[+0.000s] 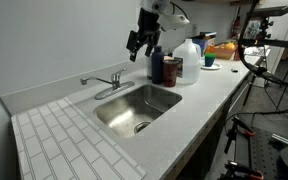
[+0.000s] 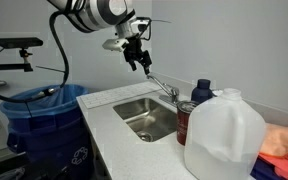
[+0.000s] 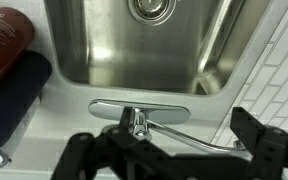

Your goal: Move the tap faucet to the left

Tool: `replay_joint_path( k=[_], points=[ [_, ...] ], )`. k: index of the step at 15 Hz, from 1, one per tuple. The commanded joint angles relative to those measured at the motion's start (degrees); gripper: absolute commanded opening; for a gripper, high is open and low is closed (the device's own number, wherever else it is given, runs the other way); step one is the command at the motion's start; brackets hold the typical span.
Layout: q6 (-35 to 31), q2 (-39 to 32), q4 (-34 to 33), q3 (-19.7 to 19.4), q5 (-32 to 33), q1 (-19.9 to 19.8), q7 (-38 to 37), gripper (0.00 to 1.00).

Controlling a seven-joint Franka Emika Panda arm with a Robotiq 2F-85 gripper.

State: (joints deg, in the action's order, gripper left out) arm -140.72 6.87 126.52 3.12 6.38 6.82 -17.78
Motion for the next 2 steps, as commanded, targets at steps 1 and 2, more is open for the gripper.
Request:
replay_joint_path(
  k=[1,2],
  points=[
    [0.1,0.02,-0.07,1.2,-0.33,-1.26,0.3,1.0],
    [0.1,0.02,-0.07,1.2,-0.33,-1.26,0.3,1.0]
  ],
)
